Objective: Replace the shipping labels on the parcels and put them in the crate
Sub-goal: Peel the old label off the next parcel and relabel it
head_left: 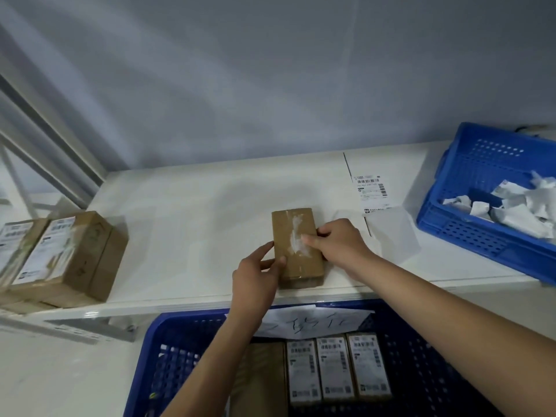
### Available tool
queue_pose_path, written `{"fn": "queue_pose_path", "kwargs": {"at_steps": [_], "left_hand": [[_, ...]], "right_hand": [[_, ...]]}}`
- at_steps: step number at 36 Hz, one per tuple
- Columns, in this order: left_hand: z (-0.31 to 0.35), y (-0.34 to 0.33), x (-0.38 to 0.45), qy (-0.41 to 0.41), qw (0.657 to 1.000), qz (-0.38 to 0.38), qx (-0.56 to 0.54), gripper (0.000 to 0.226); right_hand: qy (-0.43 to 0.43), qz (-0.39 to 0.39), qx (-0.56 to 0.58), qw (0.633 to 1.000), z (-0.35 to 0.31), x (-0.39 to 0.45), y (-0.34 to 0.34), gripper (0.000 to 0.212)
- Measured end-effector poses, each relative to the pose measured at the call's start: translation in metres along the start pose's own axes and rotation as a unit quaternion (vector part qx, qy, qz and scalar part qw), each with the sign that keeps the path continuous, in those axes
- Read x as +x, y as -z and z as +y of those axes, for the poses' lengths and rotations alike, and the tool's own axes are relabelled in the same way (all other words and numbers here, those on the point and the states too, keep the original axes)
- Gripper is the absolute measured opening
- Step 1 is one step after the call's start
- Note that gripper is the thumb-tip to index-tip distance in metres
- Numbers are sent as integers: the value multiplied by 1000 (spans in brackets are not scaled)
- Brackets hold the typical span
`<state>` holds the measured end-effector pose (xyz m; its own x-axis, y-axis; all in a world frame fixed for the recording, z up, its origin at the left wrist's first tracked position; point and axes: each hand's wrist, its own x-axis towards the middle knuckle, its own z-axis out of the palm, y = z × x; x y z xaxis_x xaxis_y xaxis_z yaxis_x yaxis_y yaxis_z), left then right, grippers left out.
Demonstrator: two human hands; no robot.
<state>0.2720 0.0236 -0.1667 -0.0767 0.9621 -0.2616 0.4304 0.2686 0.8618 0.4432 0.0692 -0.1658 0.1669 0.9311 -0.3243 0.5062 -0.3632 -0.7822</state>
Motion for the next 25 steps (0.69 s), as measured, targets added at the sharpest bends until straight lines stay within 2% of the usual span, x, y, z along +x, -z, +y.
{"fn": "queue_pose_path", "kwargs": {"at_steps": [8,12,14,18,22,25], "left_hand": [[1,-5,-3,-9,999,31,17,41],[9,-5,-2,-43,997,38,53,40],[17,-2,-3,-61,994,44,83,40],[34,-7,-2,-123,980,75,138,35],[59,-28,-6,-175,967,23,184,28],[75,-54,-5,-201,960,-14,196,23]], "right_hand": [[20,1,-40,999,-1,-8,-5,41],[24,-18,-55,998,-10,-13,8,29],[16,11,-41,999,-14,-12,22,32],[19,92,-37,995,-18,-5,65,23],[15,139,-79,987,-2,1,107,20],[-10,138,-112,984,15,3,128,18]]}}
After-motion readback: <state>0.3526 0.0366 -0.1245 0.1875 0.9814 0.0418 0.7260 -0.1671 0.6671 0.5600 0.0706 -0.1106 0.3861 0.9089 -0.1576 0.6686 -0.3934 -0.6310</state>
